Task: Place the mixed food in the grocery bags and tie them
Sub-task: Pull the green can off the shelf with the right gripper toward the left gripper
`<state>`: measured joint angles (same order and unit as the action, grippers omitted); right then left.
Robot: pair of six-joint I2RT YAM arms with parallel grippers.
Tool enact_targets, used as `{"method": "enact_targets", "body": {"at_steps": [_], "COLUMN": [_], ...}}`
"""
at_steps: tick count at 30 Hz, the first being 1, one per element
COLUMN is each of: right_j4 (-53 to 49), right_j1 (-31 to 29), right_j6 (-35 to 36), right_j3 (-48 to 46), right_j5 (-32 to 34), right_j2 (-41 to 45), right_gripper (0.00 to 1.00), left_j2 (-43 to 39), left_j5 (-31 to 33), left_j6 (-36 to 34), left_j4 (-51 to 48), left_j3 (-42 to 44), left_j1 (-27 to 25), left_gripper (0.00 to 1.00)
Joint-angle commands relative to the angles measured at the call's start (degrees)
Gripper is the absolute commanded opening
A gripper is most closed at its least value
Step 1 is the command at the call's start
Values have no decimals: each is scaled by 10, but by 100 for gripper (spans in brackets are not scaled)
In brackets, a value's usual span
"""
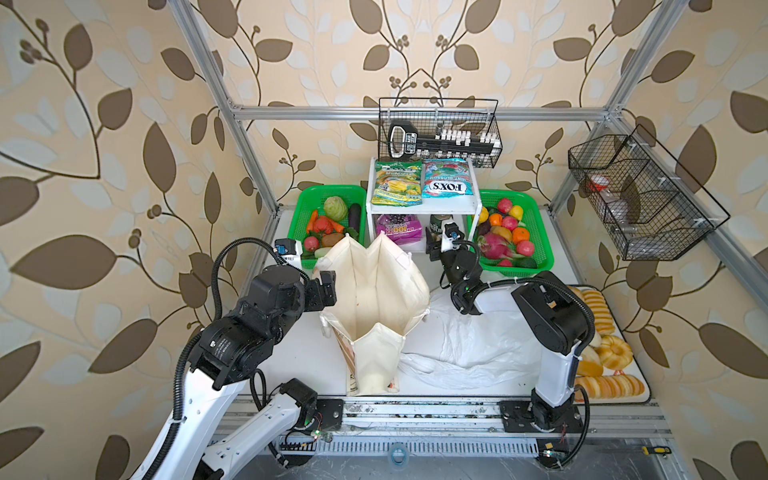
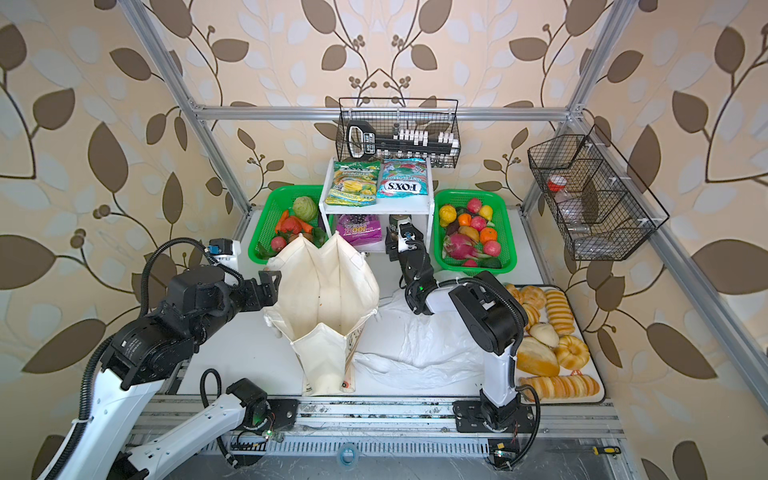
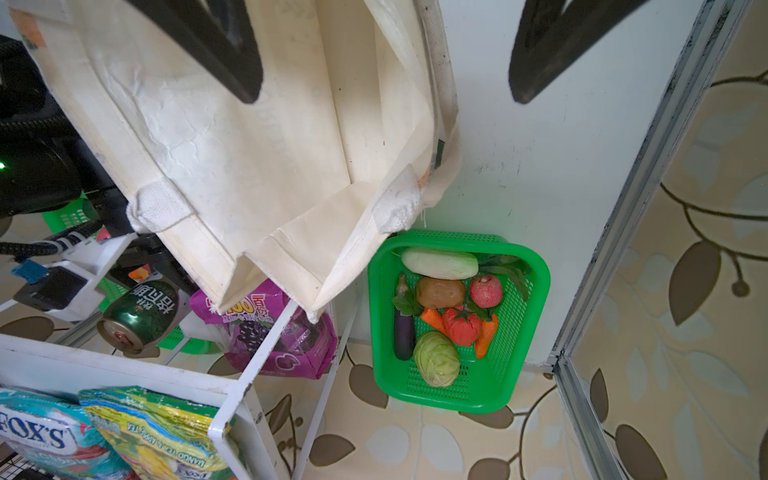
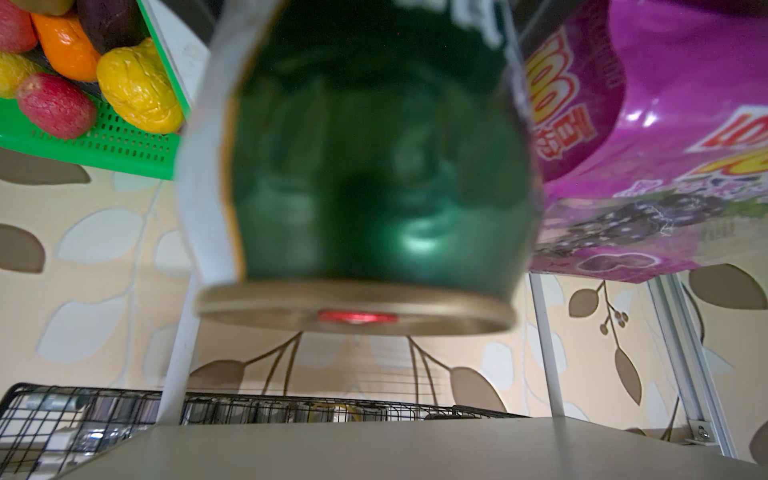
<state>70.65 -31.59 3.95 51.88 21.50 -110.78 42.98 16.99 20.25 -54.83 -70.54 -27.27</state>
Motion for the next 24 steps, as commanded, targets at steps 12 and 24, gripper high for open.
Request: {"method": "enact_targets", "body": {"at_steps": [12, 24], "right_j4": [9, -400], "right_j1": [-34, 3], "right_j6": [47, -46], "right_j3": [-142, -177], "right_j5": [-80, -407], "right_j2": [141, 513], "right_gripper": [49, 45], "left_j2": [-6, 97], "left_j5": [-166, -413], "left_j6": [4, -6], "left_j4": [68, 143], "left_j3": [-71, -100], "left_j1": [4, 4], "left_gripper": [93, 82]}}
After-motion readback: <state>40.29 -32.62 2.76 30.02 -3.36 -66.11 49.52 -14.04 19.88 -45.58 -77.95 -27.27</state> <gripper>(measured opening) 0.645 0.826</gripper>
